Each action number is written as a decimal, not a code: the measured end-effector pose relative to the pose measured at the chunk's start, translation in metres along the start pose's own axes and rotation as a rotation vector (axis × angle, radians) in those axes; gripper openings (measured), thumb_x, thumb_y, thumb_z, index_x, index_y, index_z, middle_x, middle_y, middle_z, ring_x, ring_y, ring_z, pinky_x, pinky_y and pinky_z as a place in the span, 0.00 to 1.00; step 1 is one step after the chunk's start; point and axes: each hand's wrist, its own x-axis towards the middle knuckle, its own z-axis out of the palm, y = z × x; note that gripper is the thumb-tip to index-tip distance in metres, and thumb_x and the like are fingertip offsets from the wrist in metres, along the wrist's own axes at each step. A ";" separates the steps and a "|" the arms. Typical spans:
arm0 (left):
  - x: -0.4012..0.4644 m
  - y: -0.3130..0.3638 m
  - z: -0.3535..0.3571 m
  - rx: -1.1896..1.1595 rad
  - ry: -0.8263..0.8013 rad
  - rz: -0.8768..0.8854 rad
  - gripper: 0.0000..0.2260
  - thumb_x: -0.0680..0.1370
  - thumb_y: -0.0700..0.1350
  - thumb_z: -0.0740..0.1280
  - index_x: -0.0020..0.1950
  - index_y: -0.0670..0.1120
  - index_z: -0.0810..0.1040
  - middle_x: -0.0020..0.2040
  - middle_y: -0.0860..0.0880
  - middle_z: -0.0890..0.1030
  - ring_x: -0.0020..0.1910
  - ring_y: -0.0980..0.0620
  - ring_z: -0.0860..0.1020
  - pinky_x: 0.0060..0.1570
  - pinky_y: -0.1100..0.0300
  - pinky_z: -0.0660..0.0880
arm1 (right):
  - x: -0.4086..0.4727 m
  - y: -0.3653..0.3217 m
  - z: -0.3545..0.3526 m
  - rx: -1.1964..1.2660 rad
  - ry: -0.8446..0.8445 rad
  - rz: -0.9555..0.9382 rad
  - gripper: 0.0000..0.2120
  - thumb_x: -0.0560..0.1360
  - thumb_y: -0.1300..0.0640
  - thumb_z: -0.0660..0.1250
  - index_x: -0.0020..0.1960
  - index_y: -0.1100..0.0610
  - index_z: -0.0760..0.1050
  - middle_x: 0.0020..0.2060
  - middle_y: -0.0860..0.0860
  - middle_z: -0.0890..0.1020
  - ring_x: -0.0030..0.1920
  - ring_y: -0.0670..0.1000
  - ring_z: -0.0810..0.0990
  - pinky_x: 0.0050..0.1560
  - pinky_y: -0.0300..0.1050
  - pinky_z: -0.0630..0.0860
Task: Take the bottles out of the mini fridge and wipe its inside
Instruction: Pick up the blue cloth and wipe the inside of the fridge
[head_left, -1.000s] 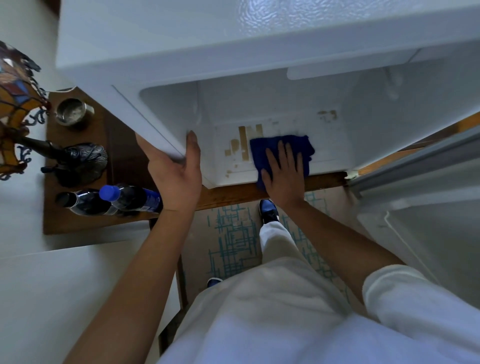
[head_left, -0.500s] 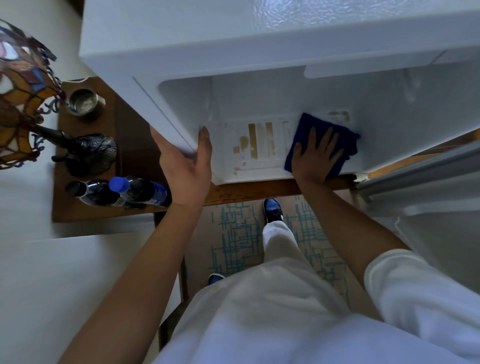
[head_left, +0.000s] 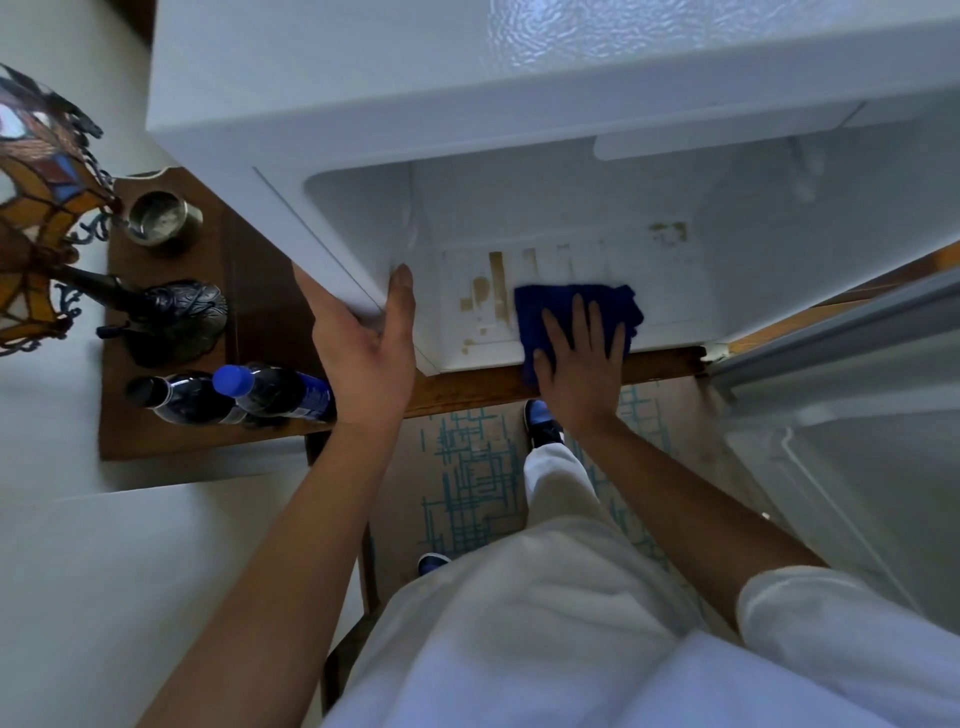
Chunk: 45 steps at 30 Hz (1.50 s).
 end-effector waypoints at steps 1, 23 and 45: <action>0.000 -0.001 -0.001 0.002 0.001 0.005 0.29 0.82 0.37 0.69 0.77 0.42 0.55 0.60 0.65 0.72 0.58 0.75 0.76 0.58 0.77 0.71 | -0.007 0.011 -0.001 -0.012 0.004 0.035 0.27 0.83 0.42 0.53 0.81 0.49 0.62 0.81 0.59 0.61 0.81 0.62 0.57 0.79 0.69 0.51; -0.001 0.001 0.004 0.021 0.031 0.032 0.27 0.82 0.36 0.69 0.70 0.48 0.55 0.60 0.67 0.71 0.58 0.78 0.75 0.59 0.78 0.70 | 0.013 -0.010 -0.012 0.065 -0.077 -0.010 0.30 0.80 0.44 0.51 0.79 0.54 0.66 0.80 0.62 0.63 0.80 0.64 0.59 0.79 0.68 0.55; 0.000 -0.001 0.005 0.023 0.012 0.035 0.27 0.81 0.35 0.69 0.72 0.44 0.55 0.56 0.77 0.75 0.58 0.79 0.73 0.59 0.81 0.68 | 0.049 0.004 -0.012 0.006 -0.075 0.084 0.31 0.83 0.41 0.50 0.81 0.57 0.60 0.81 0.62 0.58 0.81 0.64 0.56 0.79 0.68 0.52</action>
